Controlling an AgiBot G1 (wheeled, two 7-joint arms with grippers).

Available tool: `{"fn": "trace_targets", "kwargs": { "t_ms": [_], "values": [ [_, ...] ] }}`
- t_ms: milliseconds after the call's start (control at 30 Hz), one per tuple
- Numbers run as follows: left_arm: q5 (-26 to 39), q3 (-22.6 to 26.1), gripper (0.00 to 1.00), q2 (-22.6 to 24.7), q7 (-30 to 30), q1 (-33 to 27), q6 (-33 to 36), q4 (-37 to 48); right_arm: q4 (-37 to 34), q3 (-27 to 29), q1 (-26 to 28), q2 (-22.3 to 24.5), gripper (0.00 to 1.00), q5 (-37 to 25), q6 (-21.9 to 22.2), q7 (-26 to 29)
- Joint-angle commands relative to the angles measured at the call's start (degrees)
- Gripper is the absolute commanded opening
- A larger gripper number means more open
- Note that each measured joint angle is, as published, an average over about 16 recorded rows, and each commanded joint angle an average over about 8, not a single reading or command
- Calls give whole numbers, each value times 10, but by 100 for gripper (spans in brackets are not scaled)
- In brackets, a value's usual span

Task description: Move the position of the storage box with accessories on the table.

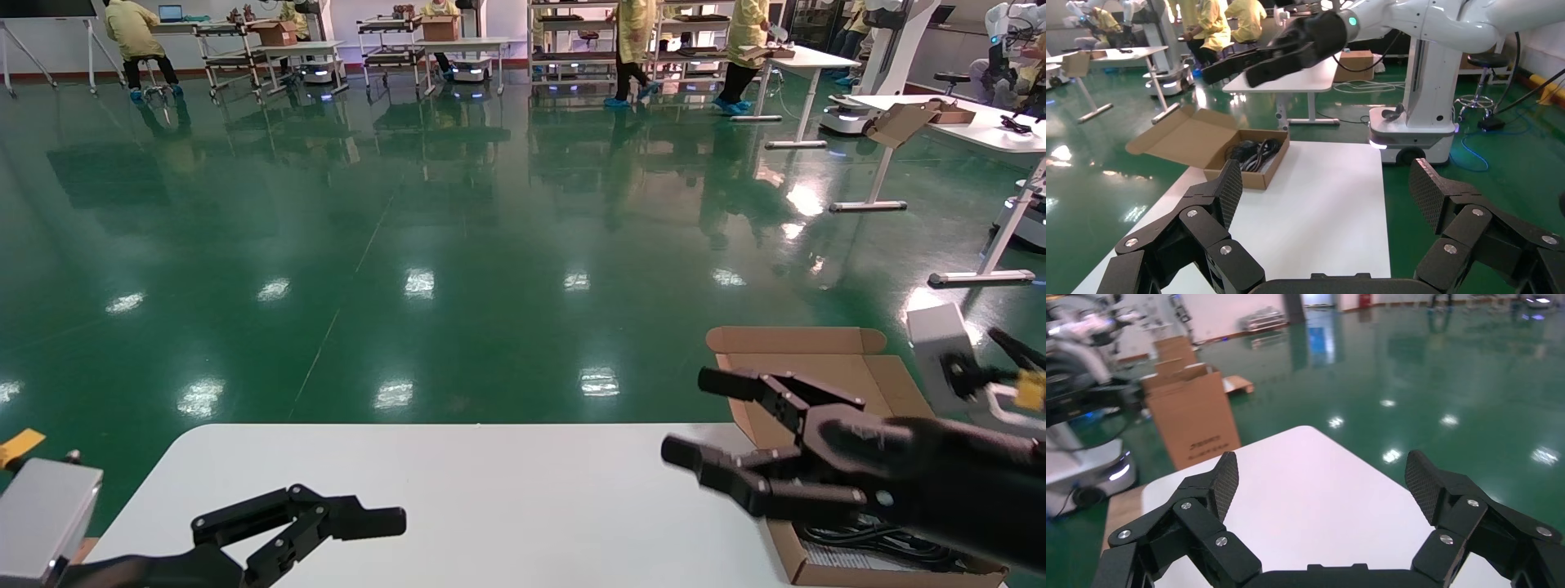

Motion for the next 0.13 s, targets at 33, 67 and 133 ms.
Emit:
{"fn": "trace_targets", "kwargs": {
  "t_ms": [33,67,133],
  "values": [
    [0,0,100,0,0,0,0,0,42,13,-23,11,100,9,-14,-8],
    [0,0,100,0,0,0,0,0,48,14,-26,12,100,11,-16,-9],
    [0,0,100,0,0,0,0,0,60,18,-33,15,100,13,-20,-11]
  ]
}}
